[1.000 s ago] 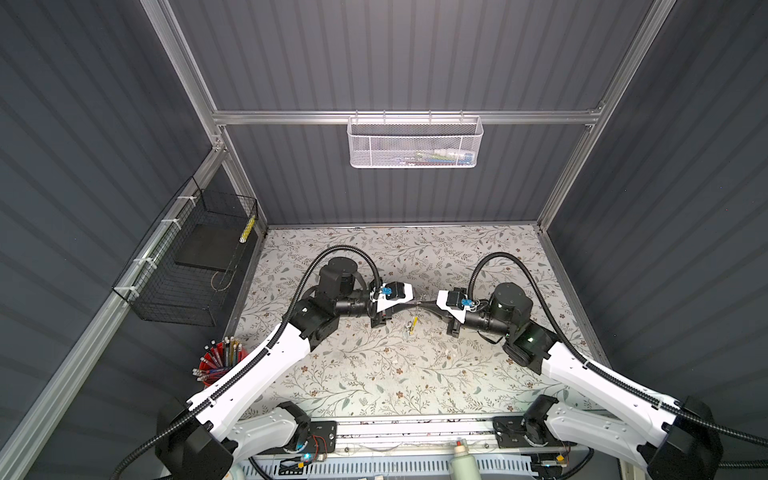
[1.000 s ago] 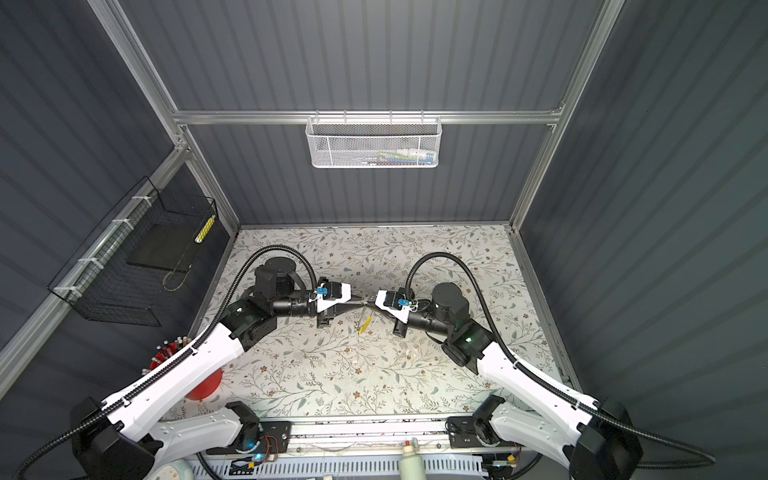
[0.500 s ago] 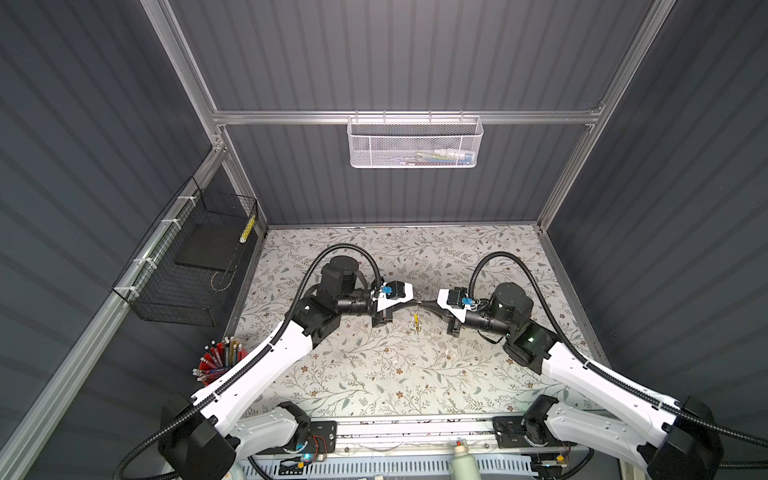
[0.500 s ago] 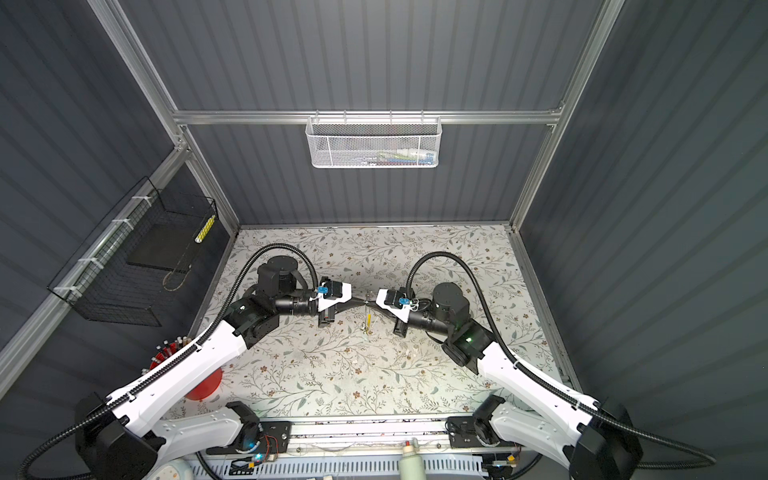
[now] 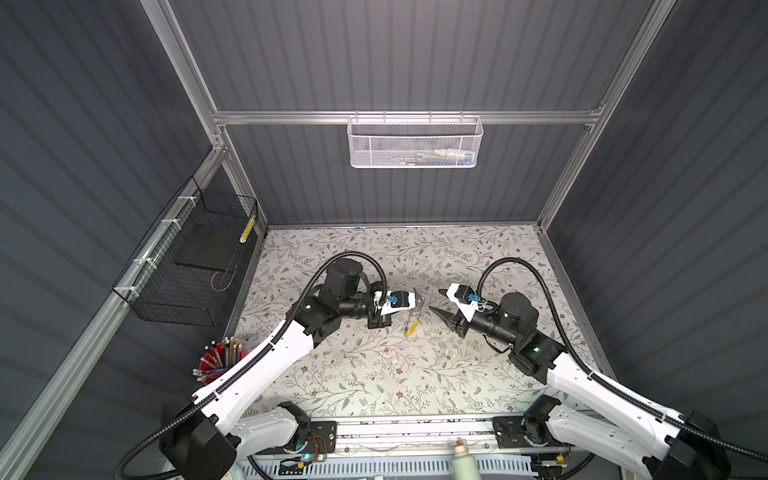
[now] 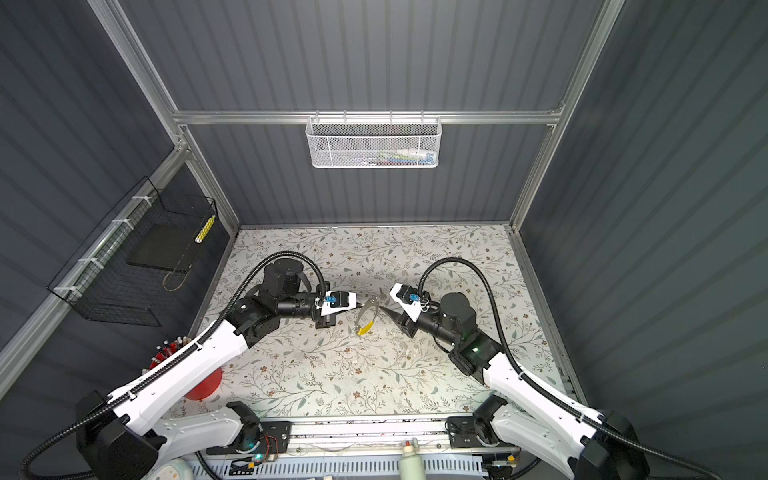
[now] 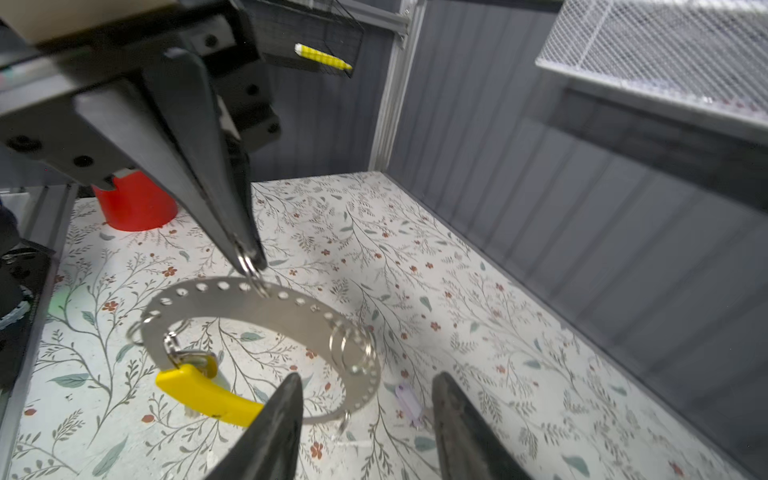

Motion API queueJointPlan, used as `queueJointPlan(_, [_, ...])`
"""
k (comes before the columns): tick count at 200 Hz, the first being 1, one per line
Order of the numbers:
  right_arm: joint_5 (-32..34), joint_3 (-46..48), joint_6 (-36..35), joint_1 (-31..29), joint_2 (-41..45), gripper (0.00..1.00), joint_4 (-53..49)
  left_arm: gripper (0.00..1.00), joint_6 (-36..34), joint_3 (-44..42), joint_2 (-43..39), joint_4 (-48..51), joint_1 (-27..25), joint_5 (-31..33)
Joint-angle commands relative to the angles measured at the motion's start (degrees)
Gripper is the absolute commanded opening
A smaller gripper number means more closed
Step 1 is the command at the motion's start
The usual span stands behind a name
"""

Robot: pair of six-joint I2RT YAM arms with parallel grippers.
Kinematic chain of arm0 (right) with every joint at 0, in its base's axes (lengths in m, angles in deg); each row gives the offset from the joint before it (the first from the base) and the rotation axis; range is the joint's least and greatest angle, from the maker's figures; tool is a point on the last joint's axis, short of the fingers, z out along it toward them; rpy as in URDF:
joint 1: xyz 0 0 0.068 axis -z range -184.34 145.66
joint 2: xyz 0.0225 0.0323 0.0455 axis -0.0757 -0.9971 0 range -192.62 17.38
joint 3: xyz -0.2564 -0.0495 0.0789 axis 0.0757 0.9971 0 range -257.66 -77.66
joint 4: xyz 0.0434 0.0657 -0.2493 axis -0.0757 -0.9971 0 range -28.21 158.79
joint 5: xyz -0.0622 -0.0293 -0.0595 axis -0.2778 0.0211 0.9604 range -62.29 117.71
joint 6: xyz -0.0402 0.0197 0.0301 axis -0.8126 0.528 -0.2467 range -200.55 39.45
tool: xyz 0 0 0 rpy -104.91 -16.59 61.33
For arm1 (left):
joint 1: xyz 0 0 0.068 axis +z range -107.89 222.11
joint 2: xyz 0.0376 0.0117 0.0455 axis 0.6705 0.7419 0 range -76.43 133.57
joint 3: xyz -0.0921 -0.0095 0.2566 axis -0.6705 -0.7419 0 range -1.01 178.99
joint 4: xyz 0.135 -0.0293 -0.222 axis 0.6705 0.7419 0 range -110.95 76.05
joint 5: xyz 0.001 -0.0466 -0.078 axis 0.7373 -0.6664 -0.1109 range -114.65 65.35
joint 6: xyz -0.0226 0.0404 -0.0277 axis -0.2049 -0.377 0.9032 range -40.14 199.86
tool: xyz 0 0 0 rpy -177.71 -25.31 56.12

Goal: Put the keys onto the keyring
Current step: 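Move the right gripper over the lilac-tag key on the table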

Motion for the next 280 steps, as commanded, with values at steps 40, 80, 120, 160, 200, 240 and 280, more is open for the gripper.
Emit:
queueJointPlan(40, [8.1,-14.6,2.9,2.4,-16.4,0.47,-24.9,0.0,-2.4,-1.4,-3.3,1.4,0.1,7.5])
queueJointPlan(80, [6.7,-23.9,0.8,2.9,-30.0,0.43,-31.4,0.0,-1.8,-3.5,-5.0,0.6,0.7,8.7])
queueJointPlan(120, [3.5,-31.1,-8.8,5.1,-40.4,0.4,-36.7,0.0,-1.4,-5.1,-6.0,-0.6,1.7,8.8])
queueJointPlan(160, [5.5,-34.7,-27.2,5.6,-46.9,0.36,-40.2,0.0,-1.8,-5.4,-6.4,-1.0,2.5,9.1])
queueJointPlan(200, [6.6,-36.7,-37.7,6.4,-51.4,0.35,-37.2,0.0,-2.5,-5.1,-6.3,-1.1,3.1,10.0])
queueJointPlan(240, [7.6,-37.3,-44.5,6.3,-54.5,0.34,-32.8,0.0,-2.8,-4.6,-5.8,-1.3,3.5,10.6])
queueJointPlan(280, [9.7,-34.5,-51.2,6.3,-55.7,0.33,-23.8,0.0,-3.2,-4.1,-5.1,-1.5,3.7,10.8])
